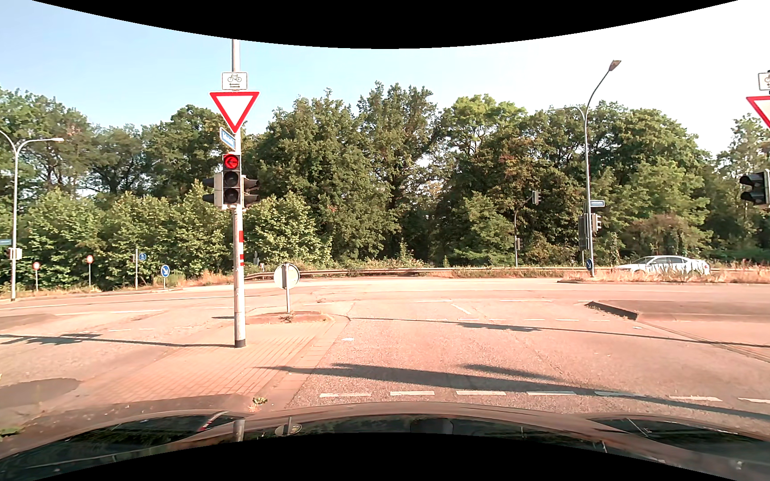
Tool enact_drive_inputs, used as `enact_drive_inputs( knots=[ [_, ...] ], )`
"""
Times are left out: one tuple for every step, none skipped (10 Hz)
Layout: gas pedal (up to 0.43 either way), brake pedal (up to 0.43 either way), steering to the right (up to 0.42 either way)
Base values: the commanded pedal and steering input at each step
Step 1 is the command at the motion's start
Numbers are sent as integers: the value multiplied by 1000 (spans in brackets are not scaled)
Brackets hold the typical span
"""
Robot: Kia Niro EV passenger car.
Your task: Follow the waypoints while adhering to traffic rules and regulations
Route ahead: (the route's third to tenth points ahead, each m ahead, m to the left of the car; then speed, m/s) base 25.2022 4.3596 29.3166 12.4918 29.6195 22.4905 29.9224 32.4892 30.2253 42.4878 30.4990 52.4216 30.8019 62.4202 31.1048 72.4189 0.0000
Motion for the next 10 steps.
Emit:
enact_drive_inputs(
  knots=[
    [0, 274, -1],
    [0, 274, -1],
    [0, 293, 0],
    [0, 305, -1],
    [0, 305, -1],
    [0, 305, -1],
    [0, 305, -1],
    [0, 305, -1],
    [0, 305, -1],
    [0, 305, 0]
  ],
)
